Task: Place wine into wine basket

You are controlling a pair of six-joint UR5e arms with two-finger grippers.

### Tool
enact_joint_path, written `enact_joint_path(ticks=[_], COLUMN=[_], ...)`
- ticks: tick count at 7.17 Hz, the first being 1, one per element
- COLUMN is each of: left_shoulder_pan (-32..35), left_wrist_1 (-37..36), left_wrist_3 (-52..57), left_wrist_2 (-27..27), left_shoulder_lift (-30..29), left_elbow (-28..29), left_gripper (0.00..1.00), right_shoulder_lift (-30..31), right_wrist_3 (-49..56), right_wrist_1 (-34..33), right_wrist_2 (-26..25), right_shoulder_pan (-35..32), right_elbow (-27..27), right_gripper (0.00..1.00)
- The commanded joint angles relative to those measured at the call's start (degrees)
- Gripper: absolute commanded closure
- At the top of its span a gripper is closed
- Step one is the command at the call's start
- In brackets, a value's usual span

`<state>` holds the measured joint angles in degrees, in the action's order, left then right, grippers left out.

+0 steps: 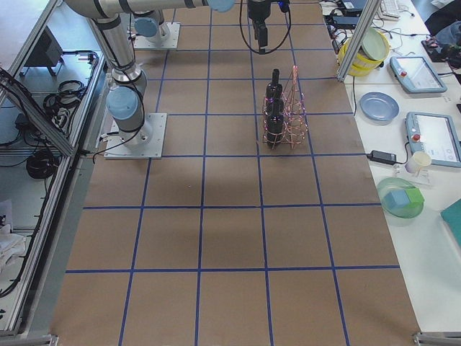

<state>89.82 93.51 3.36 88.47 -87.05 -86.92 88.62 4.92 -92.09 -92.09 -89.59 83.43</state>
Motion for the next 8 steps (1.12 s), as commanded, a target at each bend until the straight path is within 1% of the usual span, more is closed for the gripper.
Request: enact_joint_path(ticks=[1, 2, 4, 8], left_shoulder_pan=[0.0, 0.0, 0.0, 0.0], left_wrist_1=[0.0, 0.0, 0.0, 0.0], left_wrist_3=[0.07, 0.07, 0.07, 0.07], left_wrist_2=[0.03, -0.06, 0.03, 0.03], left_shoulder_lift=[0.04, 0.04, -0.05, 0.04], left_elbow=[0.0, 0.0, 0.0, 0.0], left_gripper=[0.0, 0.0, 0.0, 0.0], right_shoulder_lift=[0.23, 0.23, 0.23, 0.41], right_wrist_3=[-5.27, -5.54, -5.01, -4.92], right_wrist_1=[0.41, 0.5, 0.77, 1.99], right_wrist_2=[-0.02, 0.15, 2.35, 2.09], right_shoulder_pan=[-0.14, -0.14, -0.14, -0.14], right_elbow=[0.32, 0.24, 0.41, 0.41], right_gripper=[0.0, 0.0, 0.0, 0.0])
